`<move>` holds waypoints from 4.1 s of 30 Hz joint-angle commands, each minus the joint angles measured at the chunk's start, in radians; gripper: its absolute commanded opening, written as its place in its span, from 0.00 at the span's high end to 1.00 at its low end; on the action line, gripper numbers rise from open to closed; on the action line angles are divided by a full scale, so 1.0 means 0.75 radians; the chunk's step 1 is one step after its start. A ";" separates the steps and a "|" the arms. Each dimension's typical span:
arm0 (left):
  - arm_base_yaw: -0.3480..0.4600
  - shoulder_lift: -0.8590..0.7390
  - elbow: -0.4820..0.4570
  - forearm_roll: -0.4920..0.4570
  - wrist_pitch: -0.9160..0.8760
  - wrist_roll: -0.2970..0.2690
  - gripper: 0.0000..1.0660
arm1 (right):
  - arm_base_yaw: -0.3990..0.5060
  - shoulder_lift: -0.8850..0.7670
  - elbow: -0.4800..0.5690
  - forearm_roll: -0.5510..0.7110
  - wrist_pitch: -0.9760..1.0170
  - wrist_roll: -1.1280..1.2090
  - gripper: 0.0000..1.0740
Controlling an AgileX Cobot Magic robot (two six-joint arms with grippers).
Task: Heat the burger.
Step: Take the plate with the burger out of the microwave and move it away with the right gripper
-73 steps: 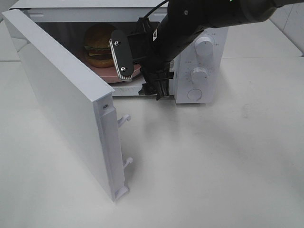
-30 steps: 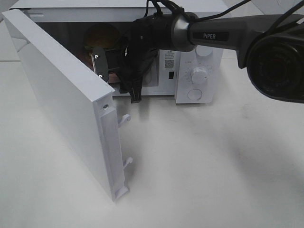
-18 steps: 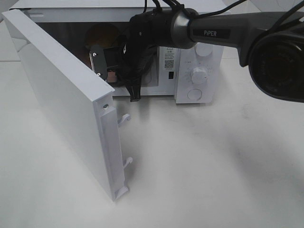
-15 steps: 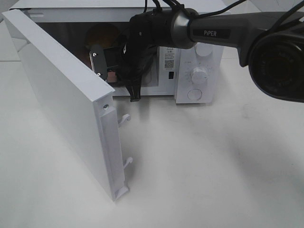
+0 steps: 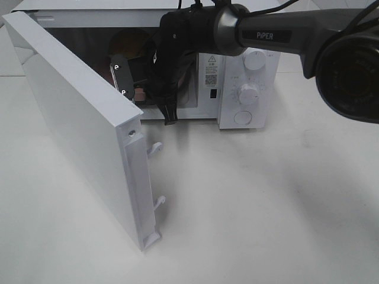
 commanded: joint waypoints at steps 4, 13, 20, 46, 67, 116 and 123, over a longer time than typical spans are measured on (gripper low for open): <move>0.003 -0.007 0.001 -0.003 -0.015 -0.001 0.06 | 0.004 -0.121 0.133 0.087 -0.036 -0.159 1.00; 0.003 -0.007 0.001 -0.003 -0.015 -0.001 0.06 | 0.004 -0.236 0.301 0.199 -0.164 -0.279 1.00; 0.003 -0.007 0.001 -0.003 -0.015 -0.001 0.06 | -0.012 -0.336 0.491 0.323 -0.263 -0.476 1.00; 0.003 -0.007 0.001 -0.003 -0.015 -0.001 0.06 | -0.073 -0.700 0.903 0.436 -0.304 -0.713 1.00; 0.003 -0.007 0.001 -0.003 -0.015 -0.001 0.06 | -0.072 -1.007 1.323 0.464 -0.385 -0.752 1.00; 0.003 -0.007 0.001 -0.003 -0.015 -0.001 0.06 | -0.072 -2.229 2.121 0.031 -0.159 -0.179 0.99; 0.003 -0.007 0.001 -0.003 -0.015 -0.001 0.06 | -0.072 -2.299 2.121 -0.192 -0.061 0.069 0.99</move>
